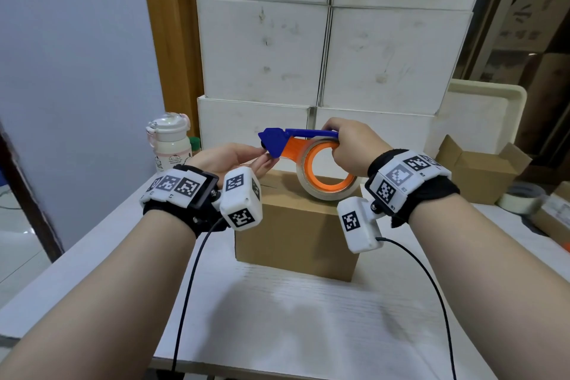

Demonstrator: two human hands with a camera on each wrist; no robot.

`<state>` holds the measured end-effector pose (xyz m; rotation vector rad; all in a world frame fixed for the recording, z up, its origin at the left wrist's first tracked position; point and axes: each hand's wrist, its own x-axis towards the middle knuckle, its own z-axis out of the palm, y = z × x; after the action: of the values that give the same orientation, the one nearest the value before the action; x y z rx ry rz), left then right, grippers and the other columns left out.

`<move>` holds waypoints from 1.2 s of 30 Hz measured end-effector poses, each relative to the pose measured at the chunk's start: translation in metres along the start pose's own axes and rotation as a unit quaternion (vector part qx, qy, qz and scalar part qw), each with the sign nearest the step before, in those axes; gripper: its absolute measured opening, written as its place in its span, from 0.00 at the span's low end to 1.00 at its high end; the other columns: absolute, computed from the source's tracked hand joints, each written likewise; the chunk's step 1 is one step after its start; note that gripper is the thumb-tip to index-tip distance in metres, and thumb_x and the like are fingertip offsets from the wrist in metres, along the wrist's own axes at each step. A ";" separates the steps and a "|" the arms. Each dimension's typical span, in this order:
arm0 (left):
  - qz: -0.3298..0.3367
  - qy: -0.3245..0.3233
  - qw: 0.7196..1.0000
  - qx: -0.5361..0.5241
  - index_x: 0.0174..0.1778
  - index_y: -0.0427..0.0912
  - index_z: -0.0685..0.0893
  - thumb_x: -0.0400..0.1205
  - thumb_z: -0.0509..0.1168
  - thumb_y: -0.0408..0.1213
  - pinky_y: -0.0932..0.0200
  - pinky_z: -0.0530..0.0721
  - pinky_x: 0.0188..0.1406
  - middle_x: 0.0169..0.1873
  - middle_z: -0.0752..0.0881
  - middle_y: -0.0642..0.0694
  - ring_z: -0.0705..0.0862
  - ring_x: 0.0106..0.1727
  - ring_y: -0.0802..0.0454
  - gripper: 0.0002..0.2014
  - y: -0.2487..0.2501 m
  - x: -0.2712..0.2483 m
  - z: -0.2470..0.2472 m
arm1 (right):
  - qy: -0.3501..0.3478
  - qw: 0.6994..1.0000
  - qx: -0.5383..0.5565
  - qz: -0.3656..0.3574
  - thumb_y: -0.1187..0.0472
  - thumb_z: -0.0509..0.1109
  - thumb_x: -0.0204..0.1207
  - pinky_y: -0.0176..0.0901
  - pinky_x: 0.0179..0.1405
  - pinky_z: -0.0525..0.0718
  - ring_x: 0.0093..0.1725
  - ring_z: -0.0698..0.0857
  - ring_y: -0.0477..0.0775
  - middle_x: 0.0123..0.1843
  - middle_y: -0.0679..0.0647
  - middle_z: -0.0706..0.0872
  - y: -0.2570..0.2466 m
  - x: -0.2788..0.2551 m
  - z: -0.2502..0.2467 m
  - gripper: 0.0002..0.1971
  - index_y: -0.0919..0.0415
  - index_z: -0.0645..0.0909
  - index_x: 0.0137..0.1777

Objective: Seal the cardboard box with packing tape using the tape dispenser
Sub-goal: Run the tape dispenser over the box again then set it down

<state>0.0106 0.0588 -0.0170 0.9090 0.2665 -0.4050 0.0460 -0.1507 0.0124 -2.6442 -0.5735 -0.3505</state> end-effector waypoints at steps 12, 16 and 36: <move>-0.076 -0.072 0.992 -0.069 0.59 0.33 0.81 0.51 0.79 0.11 0.60 0.90 0.33 0.53 0.87 0.35 0.87 0.55 0.57 0.38 0.014 0.008 -0.009 | 0.000 1.000 -0.009 0.003 0.71 0.63 0.78 0.41 0.49 0.77 0.48 0.77 0.52 0.50 0.53 0.80 0.001 0.000 0.003 0.18 0.56 0.75 0.66; -0.069 -0.061 0.991 -0.095 0.46 0.20 0.86 0.50 0.76 0.07 0.64 0.87 0.46 0.53 0.86 0.32 0.79 0.69 0.61 0.26 0.014 0.002 -0.006 | 0.000 1.000 -0.006 0.004 0.71 0.62 0.79 0.40 0.50 0.76 0.48 0.76 0.52 0.49 0.52 0.77 0.002 -0.001 0.003 0.18 0.57 0.74 0.67; 0.266 0.154 0.941 0.138 0.60 0.35 0.82 0.77 0.62 0.15 0.63 0.81 0.59 0.65 0.79 0.35 0.84 0.59 0.50 0.18 -0.024 0.003 0.020 | -0.007 0.999 0.017 0.036 0.72 0.62 0.78 0.40 0.45 0.74 0.47 0.77 0.53 0.47 0.53 0.78 0.004 0.002 0.002 0.18 0.58 0.75 0.66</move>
<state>0.0038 0.0291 -0.0231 1.2768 0.2401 0.2130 0.0495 -0.1523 0.0100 -2.6283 -0.4838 -0.2980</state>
